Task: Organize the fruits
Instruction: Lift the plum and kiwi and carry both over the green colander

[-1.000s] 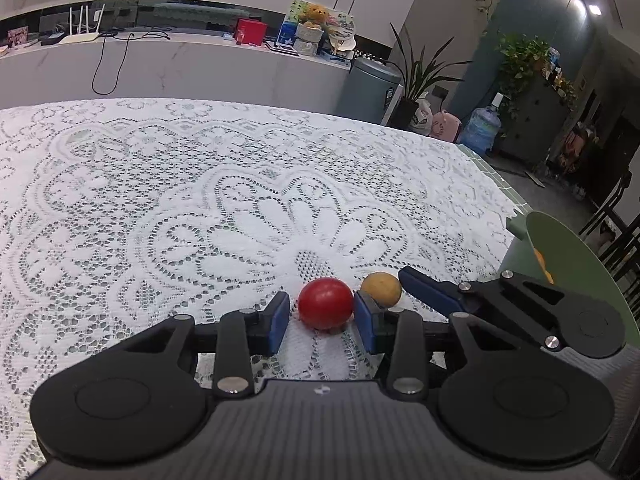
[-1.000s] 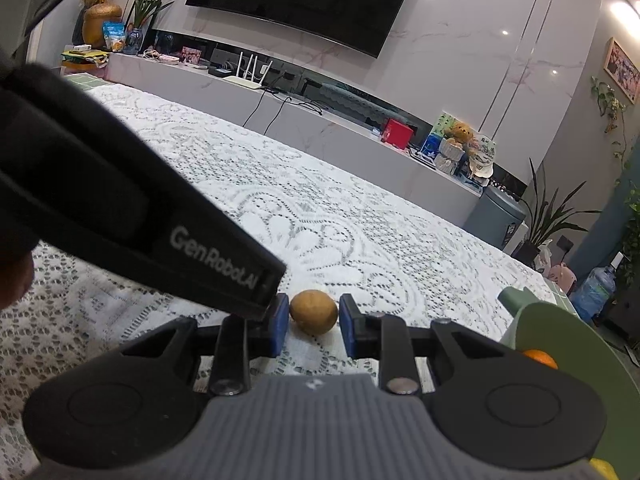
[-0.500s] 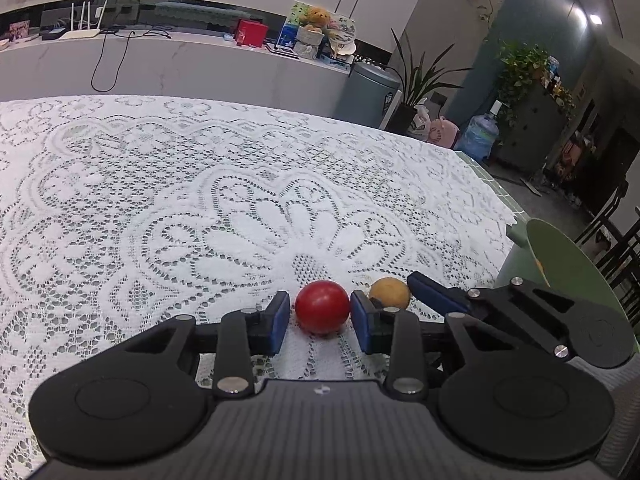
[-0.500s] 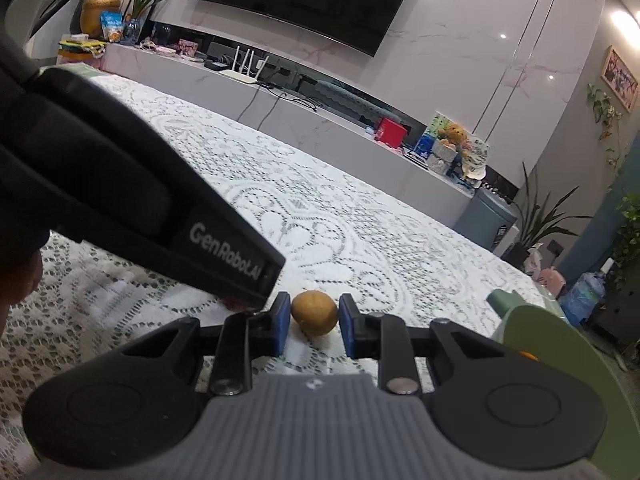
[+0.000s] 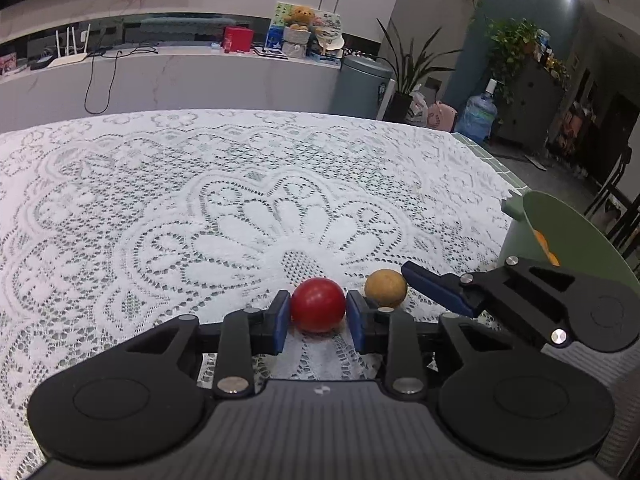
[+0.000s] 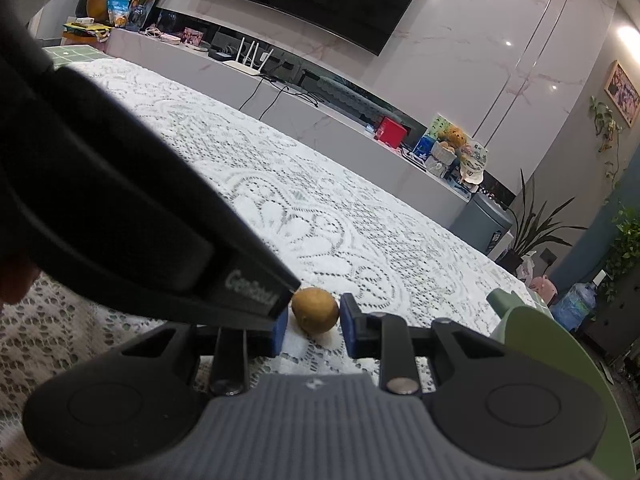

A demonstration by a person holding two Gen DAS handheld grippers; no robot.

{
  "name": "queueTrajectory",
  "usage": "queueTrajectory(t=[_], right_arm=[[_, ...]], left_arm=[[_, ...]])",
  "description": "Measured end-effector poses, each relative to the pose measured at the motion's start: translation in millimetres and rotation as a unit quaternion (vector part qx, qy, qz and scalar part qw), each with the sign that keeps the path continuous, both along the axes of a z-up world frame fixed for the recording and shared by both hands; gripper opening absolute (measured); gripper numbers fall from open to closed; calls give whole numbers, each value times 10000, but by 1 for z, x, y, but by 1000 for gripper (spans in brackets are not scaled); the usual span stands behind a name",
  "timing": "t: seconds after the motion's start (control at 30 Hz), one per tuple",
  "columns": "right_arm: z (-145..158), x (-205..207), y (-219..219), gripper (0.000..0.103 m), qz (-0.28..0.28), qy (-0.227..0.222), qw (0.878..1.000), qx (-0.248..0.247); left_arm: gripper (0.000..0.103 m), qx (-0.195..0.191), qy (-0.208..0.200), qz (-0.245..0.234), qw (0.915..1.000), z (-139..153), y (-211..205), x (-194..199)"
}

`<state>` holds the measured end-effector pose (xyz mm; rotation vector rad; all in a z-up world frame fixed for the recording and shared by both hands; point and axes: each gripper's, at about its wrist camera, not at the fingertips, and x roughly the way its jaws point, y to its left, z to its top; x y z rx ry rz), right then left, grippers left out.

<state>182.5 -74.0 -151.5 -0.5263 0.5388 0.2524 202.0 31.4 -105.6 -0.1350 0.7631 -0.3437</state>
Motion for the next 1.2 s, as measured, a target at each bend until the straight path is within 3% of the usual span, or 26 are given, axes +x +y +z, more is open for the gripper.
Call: queueTrajectory(t=[0.47, 0.8, 0.97, 1.2], right_arm=[[15, -10, -6, 22, 134, -139, 9997, 140], [57, -58, -17, 22, 450, -335, 9974, 453], [86, -80, -27, 22, 544, -414, 9949, 747], [125, -106, -63, 22, 520, -440, 9899, 1246]], left_arm=[[32, -29, -44, 322, 9995, 19, 13, -16], [32, 40, -134, 670, 9977, 51, 21, -51], [32, -160, -239, 880, 9957, 75, 23, -75], [32, -137, -360, 984, 9944, 103, 13, -101]])
